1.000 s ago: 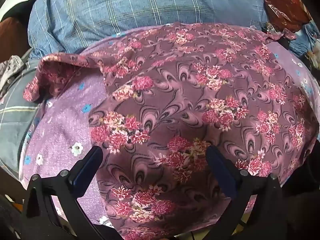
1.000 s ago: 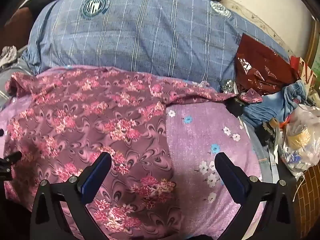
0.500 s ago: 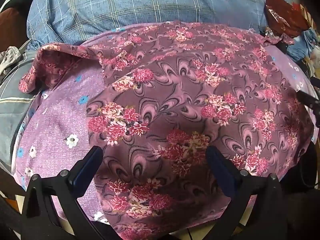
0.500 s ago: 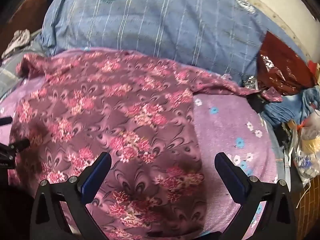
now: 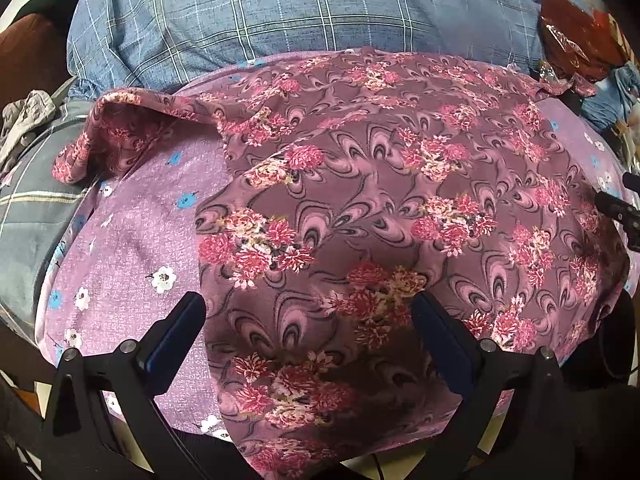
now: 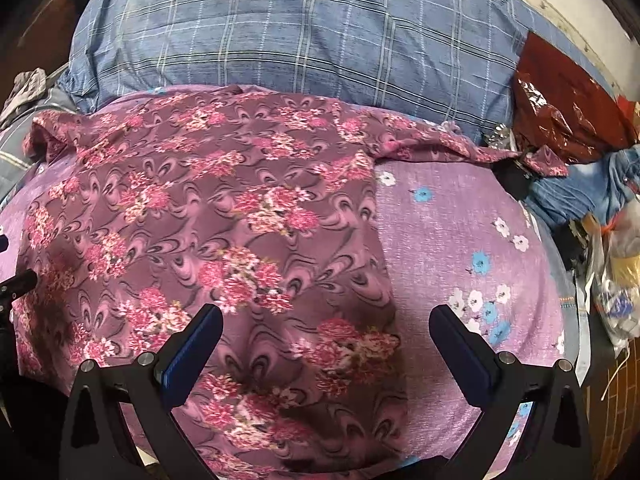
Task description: Fold small clothes
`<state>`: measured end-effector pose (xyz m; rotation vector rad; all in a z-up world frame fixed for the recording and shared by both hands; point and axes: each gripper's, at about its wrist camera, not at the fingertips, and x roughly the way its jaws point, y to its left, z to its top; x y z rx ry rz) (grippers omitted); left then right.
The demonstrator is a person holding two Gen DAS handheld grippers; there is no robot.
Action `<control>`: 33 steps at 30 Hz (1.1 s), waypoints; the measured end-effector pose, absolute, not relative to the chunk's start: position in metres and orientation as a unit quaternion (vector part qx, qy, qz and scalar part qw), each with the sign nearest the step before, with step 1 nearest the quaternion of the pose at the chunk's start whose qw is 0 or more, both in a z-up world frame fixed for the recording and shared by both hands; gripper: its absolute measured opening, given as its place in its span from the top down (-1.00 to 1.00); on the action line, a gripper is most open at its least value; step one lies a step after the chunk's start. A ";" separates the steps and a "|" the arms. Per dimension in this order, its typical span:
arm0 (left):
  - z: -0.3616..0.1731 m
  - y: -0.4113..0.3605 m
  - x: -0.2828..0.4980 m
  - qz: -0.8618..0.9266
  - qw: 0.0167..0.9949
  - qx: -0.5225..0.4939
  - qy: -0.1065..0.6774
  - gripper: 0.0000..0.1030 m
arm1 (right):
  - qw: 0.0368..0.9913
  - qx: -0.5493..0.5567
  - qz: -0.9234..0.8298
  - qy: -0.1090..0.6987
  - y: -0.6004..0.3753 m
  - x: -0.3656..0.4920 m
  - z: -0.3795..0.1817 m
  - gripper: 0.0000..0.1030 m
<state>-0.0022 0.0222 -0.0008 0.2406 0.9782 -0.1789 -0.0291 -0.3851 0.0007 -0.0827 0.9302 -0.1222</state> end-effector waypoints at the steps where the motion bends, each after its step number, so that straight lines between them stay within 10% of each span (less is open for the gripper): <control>1: 0.000 0.021 -0.003 -0.087 0.873 0.118 0.466 -1.00 | 0.891 -0.038 -0.061 0.447 -0.387 -0.030 0.001 -0.99; 33: -0.005 0.033 0.002 -0.091 0.874 0.095 0.467 -1.00 | 0.881 -0.054 -0.093 0.461 -0.387 -0.028 -0.004 -0.99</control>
